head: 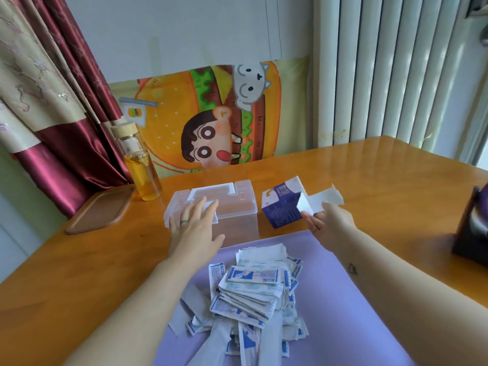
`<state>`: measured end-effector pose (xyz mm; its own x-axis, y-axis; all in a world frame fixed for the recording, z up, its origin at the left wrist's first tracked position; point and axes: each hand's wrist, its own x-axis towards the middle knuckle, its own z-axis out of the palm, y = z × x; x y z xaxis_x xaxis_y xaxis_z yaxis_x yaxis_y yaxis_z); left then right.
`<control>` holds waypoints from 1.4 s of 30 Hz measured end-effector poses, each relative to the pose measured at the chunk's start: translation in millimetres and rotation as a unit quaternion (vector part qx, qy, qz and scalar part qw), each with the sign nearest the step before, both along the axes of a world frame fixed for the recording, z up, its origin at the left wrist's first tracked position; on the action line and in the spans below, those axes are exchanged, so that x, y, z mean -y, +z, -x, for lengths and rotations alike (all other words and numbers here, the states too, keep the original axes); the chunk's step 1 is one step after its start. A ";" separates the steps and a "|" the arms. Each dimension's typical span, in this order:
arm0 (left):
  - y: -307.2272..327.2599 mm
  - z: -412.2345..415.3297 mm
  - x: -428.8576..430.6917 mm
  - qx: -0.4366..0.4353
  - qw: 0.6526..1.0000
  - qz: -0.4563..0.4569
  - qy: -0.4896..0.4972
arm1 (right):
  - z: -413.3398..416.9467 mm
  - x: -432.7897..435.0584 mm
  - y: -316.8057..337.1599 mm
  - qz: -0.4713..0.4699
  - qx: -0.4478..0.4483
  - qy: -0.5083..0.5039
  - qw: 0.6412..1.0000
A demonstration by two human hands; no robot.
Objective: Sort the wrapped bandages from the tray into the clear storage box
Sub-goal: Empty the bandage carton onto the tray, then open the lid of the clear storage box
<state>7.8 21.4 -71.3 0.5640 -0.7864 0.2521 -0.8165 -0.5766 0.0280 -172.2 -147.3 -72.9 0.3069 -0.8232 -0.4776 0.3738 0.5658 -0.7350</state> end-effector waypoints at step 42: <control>38.3 -54.6 0.2 -0.034 0.973 0.212 -0.087 | -99.8 -36.8 39.8 0.748 -0.497 0.261 0.353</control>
<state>62.4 21.2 -33.0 0.4591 -0.7045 0.5412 -0.8883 -0.3553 0.2910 -72.4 -110.5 -33.1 0.8962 -0.3380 0.2875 -0.3590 -0.9331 0.0222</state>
